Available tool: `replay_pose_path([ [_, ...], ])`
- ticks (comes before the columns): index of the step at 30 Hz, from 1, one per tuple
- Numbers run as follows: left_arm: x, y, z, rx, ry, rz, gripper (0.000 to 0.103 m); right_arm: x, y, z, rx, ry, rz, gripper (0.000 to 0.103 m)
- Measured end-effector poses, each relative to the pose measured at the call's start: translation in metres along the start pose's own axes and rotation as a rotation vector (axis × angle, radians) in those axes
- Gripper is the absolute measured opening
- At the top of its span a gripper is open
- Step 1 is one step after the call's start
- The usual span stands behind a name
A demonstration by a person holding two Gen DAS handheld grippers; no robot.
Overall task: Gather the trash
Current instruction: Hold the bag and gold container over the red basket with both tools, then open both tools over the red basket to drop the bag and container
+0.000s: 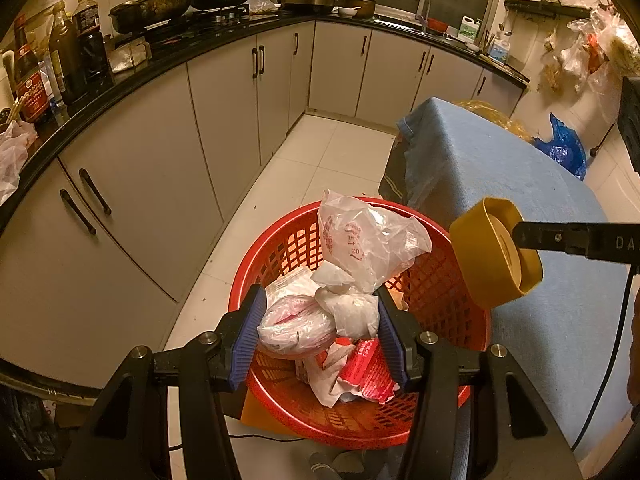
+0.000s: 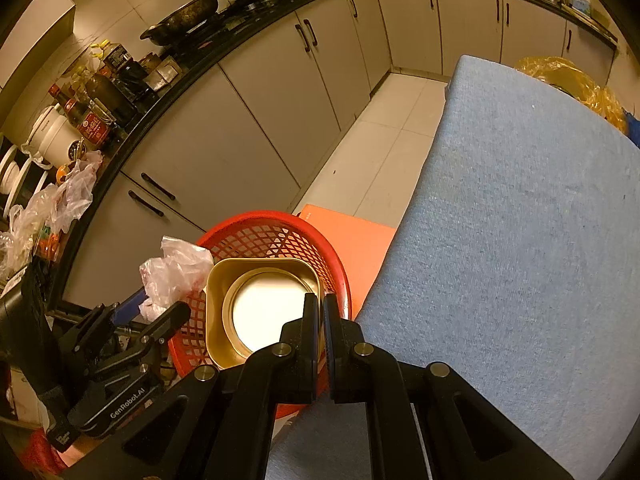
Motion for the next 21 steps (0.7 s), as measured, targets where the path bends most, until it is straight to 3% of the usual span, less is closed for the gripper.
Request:
replay_pose_path([
  [21, -0.002, 0.012, 0.011, 0.012, 0.002, 0.003, 0.053, -0.005, -0.004, 0.008, 0.020, 0.006, 0.015, 0.003],
])
Point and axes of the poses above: each gripper's, at about its wrist camera, not at the fingertips, and z roughly the way its jaws point, x to its left, y to its top, the point moved 7 cm from there along z, roughly the way its jaws point, and after that the axes turned 4 degrees about z, right-handed, at the moved point
